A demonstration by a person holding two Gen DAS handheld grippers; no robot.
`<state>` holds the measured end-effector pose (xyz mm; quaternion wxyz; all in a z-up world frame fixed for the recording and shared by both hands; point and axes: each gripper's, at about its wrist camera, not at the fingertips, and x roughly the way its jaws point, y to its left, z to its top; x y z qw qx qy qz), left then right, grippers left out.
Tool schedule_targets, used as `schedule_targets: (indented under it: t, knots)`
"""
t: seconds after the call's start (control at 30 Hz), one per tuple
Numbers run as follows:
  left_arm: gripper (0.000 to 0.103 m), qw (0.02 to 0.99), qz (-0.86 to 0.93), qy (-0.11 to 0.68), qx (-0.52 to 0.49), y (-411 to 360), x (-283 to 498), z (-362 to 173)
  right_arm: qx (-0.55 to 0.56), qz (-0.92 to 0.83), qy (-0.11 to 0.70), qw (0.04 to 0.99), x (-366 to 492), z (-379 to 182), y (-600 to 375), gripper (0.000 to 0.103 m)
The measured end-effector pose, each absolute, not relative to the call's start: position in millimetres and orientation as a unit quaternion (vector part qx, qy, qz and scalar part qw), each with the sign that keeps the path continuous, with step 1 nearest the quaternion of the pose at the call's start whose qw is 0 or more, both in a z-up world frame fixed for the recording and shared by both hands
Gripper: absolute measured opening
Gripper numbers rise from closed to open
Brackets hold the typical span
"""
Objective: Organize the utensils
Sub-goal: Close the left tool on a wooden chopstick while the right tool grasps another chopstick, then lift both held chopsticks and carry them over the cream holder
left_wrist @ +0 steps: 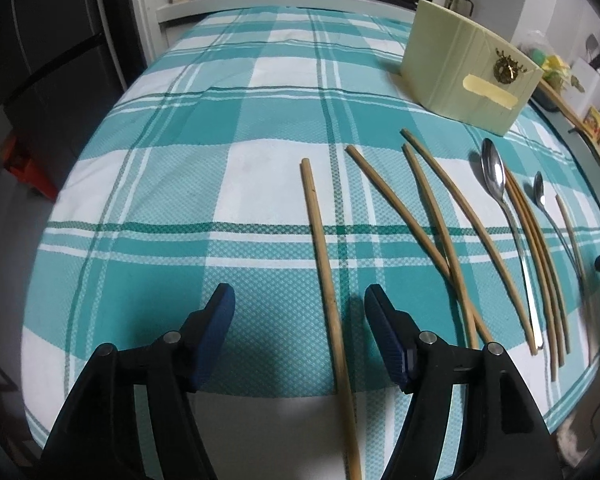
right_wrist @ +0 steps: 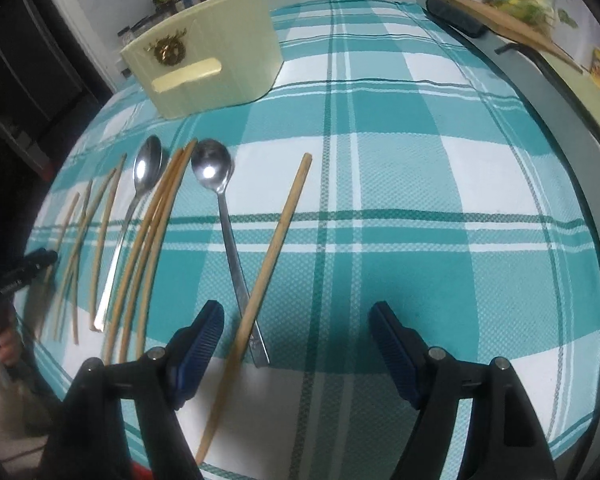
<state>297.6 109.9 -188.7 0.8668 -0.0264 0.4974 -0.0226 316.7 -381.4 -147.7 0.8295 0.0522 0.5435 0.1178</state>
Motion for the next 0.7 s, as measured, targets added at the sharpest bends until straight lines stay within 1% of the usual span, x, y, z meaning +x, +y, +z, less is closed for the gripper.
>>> schedule_targets:
  t: [0.03,0.07,0.1,0.13,0.17,0.2,0.23,0.27,0.3,0.37,0.47,0.5,0.57,0.63,0.7]
  knots:
    - [0.069,0.867,-0.022,0.496,-0.028,110,299,-189,0.06,0.108,0.54,0.832,320,-145,-383,0.075]
    - [0.069,0.868,-0.021,0.495,-0.029,109,301,-188,0.062,0.096,0.535,0.837,324,-144,-383,0.065]
    - [0.069,0.869,-0.02,0.494,-0.029,108,303,-189,0.061,0.088,0.529,0.842,329,-144,-381,0.058]
    - [0.069,0.869,-0.019,0.494,-0.028,106,305,-190,0.061,0.086,0.524,0.845,334,-145,-378,0.056]
    - [0.069,0.869,-0.018,0.494,-0.027,105,307,-191,0.06,0.088,0.521,0.847,340,-149,-373,0.048]
    - [0.069,0.869,-0.016,0.495,-0.024,103,308,-192,0.053,0.09,0.521,0.847,345,-154,-367,0.038]
    - [0.069,0.868,-0.011,0.496,-0.018,102,308,-193,0.035,0.089,0.525,0.845,349,-162,-359,0.035]
    - [0.069,0.867,-0.007,0.498,-0.013,103,307,-194,0.007,0.083,0.51,0.856,348,-161,-353,0.029]
    - [0.069,0.867,-0.006,0.498,-0.01,104,305,-195,-0.024,0.076,0.511,0.856,348,-161,-349,0.023]
    - [0.069,0.866,-0.009,0.5,-0.009,109,301,-195,-0.036,0.074,0.516,0.853,344,-160,-353,0.02]
    - [0.069,0.863,-0.016,0.504,-0.012,117,301,-196,-0.04,0.075,0.528,0.845,343,-158,-368,0.02]
    - [0.069,0.862,-0.022,0.506,-0.019,120,303,-195,-0.037,0.078,0.534,0.841,343,-158,-372,0.023]
    - [0.069,0.859,-0.034,0.51,-0.039,126,308,-191,-0.025,0.088,0.546,0.833,341,-157,-376,0.024]
    - [0.069,0.855,-0.043,0.516,-0.047,128,315,-189,-0.021,0.099,0.556,0.825,340,-156,-376,0.027]
    - [0.068,0.85,-0.043,0.524,-0.029,123,325,-189,-0.015,0.105,0.568,0.816,340,-157,-375,0.035]
